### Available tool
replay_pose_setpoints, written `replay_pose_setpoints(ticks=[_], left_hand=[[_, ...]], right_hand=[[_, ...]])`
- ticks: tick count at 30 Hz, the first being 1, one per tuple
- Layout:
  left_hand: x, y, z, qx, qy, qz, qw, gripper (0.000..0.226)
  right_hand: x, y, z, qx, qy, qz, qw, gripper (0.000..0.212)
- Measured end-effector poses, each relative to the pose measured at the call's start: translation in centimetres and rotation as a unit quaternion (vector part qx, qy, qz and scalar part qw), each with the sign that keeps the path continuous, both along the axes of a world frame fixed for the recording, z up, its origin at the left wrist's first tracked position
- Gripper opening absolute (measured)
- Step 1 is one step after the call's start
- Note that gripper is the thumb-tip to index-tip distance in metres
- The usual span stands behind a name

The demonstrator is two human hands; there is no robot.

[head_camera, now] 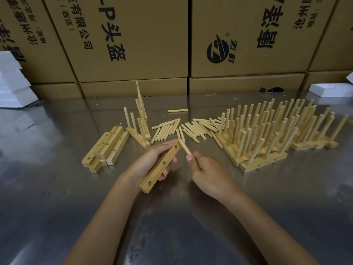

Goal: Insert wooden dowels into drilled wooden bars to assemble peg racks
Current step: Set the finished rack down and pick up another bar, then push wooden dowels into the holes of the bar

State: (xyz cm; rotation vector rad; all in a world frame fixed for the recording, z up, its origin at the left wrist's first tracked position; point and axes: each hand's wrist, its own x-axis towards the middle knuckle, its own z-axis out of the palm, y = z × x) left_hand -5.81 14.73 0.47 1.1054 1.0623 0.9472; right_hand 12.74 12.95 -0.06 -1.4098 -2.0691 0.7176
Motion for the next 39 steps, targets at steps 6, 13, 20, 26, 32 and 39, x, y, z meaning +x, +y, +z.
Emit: replay_pose_setpoints(ticks=[6, 13, 20, 26, 32, 39], left_hand=[[0.2, -0.1, 0.2, 0.021, 0.007, -0.005, 1.0, 0.034], [0.7, -0.7, 0.4, 0.076, 0.077, 0.027, 0.994, 0.027], [0.9, -1.1, 0.3, 0.114, 0.133, 0.034, 0.984, 0.026], [1.0, -1.2, 0.0, 0.105, 0.143, 0.012, 0.984, 0.028], [1.2, -1.3, 0.0, 0.107, 0.168, 0.012, 0.98, 0.028], [1.6, -1.1, 0.4, 0.09, 0.116, 0.034, 0.989, 0.033]], right_hand=[[0.3, -0.2, 0.3, 0.033, -0.021, -0.007, 0.999, 0.043], [1.5, 0.1, 0.5, 0.153, -0.125, -0.002, 0.98, 0.011], [1.7, 0.5, 0.5, 0.239, -0.136, -0.001, 0.961, 0.028], [1.2, 0.5, -0.2, 0.087, 0.059, -0.02, 0.994, 0.018], [1.0, 0.5, 0.1, -0.092, 0.208, -0.043, 0.973, 0.023], [1.0, 0.9, 0.7, -0.147, 0.307, -0.045, 0.939, 0.01]])
